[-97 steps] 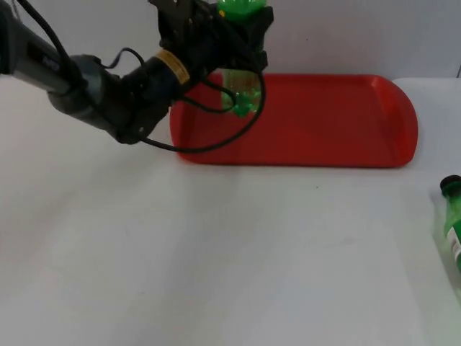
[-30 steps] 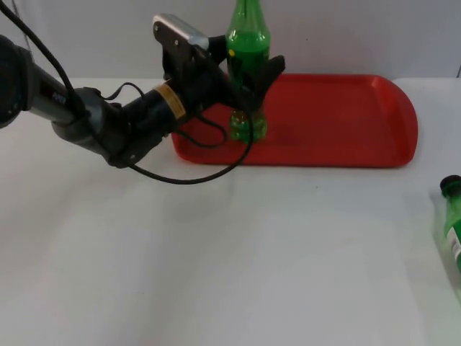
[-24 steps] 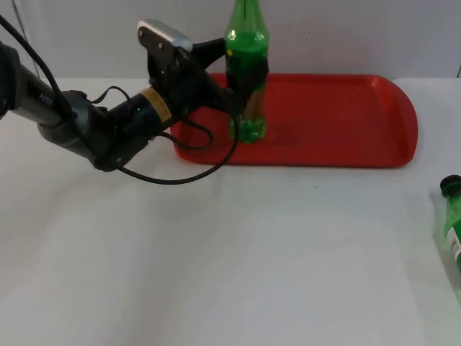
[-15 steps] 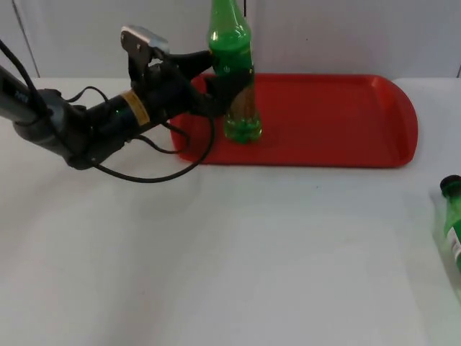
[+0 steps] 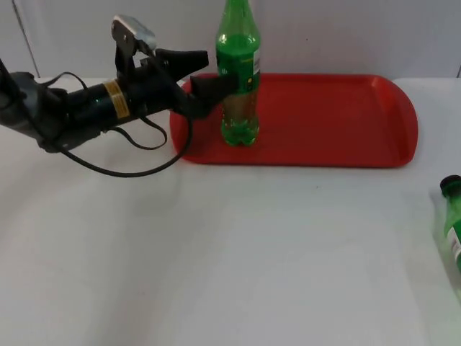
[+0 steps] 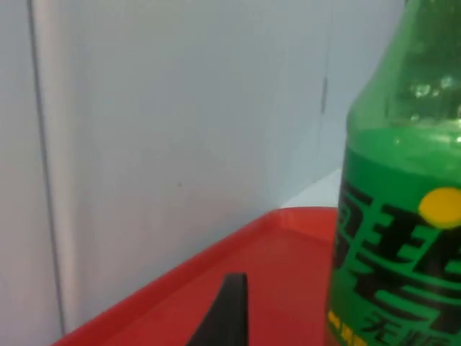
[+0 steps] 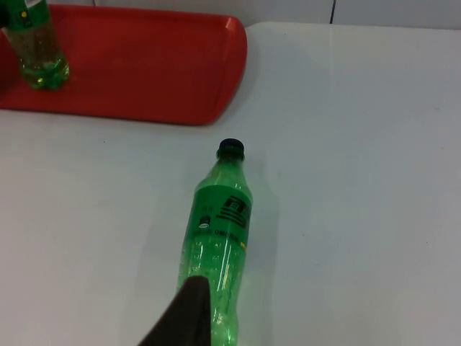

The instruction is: Place the bottle upright on the tray.

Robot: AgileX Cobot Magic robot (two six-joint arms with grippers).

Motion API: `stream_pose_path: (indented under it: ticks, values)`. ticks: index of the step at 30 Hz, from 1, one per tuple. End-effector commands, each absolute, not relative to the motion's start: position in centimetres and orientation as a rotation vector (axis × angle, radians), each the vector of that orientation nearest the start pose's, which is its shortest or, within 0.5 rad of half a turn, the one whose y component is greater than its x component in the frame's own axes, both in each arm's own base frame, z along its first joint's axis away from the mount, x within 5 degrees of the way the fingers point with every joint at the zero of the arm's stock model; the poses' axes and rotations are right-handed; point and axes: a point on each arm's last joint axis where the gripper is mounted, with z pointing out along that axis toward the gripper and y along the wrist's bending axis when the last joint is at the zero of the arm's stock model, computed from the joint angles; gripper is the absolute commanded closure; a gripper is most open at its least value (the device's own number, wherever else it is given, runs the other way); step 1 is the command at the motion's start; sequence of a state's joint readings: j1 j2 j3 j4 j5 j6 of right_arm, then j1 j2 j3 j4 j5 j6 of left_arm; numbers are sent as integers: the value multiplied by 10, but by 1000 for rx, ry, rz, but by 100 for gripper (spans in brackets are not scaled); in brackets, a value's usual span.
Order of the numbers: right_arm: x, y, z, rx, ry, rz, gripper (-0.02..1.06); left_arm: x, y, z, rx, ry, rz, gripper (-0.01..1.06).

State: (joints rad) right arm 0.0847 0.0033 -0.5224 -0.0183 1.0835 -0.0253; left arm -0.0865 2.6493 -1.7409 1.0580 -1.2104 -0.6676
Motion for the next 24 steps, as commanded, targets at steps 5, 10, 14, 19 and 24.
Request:
stream_pose_path:
  ticks: [5, 10, 14, 19, 24]
  values:
    - [-7, -2, 280, -117, 2042, 11, 0, 496, -113, 79, 852, 1371, -875, 20]
    - [-7, -2, 280, -117, 2042, 11, 0, 496, -105, 85, 855, 1398, -896, 20]
    - [-7, -2, 280, -117, 2042, 11, 0, 493, -93, 91, 942, 1439, -907, 20]
    - [-7, -2, 280, -117, 2042, 11, 0, 487, -79, 105, 1048, 1518, -930, 20]
    - [-7, -2, 280, -117, 2042, 11, 0, 482, -58, 126, 1091, 1639, -943, 20]
